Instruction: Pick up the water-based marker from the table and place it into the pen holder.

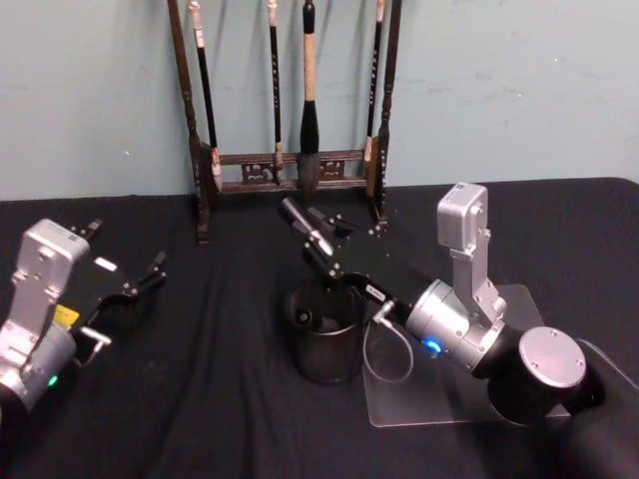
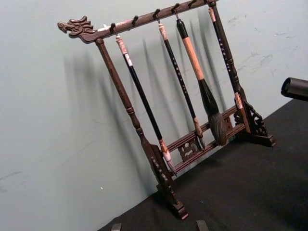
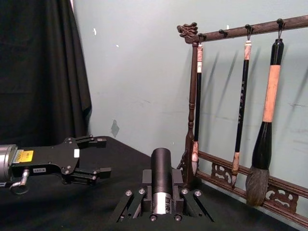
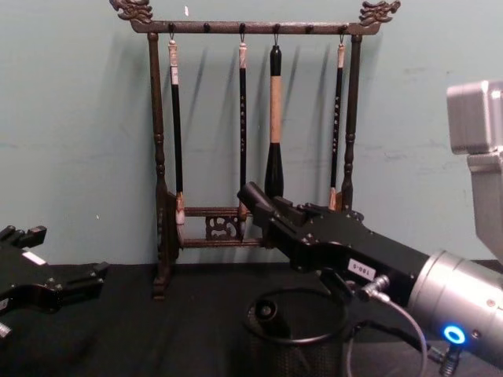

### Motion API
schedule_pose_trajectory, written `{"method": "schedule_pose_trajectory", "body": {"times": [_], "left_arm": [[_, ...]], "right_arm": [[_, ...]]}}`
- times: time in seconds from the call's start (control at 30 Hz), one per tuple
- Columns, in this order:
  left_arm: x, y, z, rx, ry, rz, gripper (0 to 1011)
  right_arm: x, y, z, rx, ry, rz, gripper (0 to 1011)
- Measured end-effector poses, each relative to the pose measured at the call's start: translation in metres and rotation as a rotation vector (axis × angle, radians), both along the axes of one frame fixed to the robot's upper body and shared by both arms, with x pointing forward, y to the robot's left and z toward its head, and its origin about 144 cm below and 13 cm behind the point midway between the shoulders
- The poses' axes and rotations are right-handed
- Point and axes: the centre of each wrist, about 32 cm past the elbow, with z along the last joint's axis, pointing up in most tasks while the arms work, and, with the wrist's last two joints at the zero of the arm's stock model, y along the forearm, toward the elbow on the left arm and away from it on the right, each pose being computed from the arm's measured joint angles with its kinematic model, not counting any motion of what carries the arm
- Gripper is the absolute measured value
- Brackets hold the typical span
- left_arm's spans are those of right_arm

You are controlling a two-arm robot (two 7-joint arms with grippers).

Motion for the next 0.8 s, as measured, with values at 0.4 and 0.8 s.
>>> {"method": "schedule_pose_trajectory", "body": {"times": [0.4, 0.8], "left_arm": [[0.0, 0.0, 0.0, 0.0, 0.0, 0.0, 1009], [0.0, 0.0, 0.0, 0.0, 0.0, 0.0, 1009]], "right_arm": [[0.0024, 0.0031, 0.0033, -0.004, -0.008, -0.006, 243], [0.0023, 0.003, 0.0031, -0.005, -0.007, -0.006, 244]]}}
